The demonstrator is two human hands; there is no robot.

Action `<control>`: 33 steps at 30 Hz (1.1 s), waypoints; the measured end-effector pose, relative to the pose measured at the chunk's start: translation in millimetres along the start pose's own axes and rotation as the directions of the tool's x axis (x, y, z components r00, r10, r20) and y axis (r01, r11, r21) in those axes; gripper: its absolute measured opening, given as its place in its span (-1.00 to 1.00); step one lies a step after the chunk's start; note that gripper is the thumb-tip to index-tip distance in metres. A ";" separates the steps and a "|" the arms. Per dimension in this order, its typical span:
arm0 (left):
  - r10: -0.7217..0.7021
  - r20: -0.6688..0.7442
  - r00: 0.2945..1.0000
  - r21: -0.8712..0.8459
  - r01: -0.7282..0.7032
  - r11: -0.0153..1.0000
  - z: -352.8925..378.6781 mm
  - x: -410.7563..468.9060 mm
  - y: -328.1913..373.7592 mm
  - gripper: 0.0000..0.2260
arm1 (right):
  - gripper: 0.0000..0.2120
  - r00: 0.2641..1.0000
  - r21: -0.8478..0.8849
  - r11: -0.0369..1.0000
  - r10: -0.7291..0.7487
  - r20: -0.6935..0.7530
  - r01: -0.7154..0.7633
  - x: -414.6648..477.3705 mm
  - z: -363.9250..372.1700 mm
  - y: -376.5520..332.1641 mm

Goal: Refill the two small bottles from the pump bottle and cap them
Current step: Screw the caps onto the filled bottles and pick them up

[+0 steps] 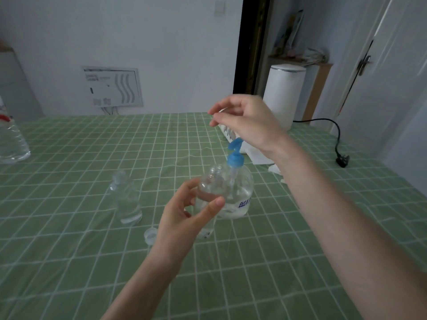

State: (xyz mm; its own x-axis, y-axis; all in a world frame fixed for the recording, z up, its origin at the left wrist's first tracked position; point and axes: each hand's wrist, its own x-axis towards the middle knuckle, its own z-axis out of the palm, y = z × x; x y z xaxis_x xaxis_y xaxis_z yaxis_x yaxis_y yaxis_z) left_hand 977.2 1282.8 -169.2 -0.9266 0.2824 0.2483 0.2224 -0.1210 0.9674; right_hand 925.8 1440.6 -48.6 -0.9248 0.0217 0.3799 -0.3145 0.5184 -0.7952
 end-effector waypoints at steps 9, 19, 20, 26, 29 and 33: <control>-0.038 -0.132 0.991 0.013 0.040 0.999 -63.7 -86.0 -1.5 -0.60 | -0.89 0.976 0.184 0.982 -0.085 0.199 0.049 -82.5 35.1 -2.3; -0.076 -0.289 0.954 -0.030 0.070 0.997 -92.2 -121.0 -7.1 -0.62 | -0.52 0.918 -0.283 0.958 0.160 0.362 -0.055 -113.8 141.7 49.1; -0.078 -0.295 0.952 -0.024 0.074 0.997 -93.6 -121.6 -7.0 -0.63 | -0.49 0.918 -0.310 0.949 0.174 0.357 -0.059 -111.9 147.9 50.3; -0.103 -0.323 0.941 -0.039 0.095 0.995 -94.8 -121.8 -4.0 -0.62 | -0.63 0.932 -0.379 0.923 0.189 0.311 -0.061 -102.8 165.9 49.7; -0.102 -0.317 0.943 -0.025 0.100 0.995 -94.1 -122.6 -1.5 -0.60 | -0.73 0.931 -0.295 0.954 0.158 0.330 -0.057 -104.3 158.2 41.9; -0.100 -0.287 0.953 0.010 0.108 0.994 -93.8 -126.0 0.8 -0.62 | -0.84 0.918 -0.030 0.999 0.043 0.395 -0.034 -114.3 131.9 23.2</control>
State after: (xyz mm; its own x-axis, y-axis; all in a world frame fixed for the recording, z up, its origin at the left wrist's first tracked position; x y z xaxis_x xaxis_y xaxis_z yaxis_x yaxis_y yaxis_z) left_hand 1065.8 1157.9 -204.4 -0.9921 0.0079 0.1252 0.1242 -0.0803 0.9890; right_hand 996.0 1337.4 -172.8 -0.9467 -0.2957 0.1274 -0.2763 0.5428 -0.7931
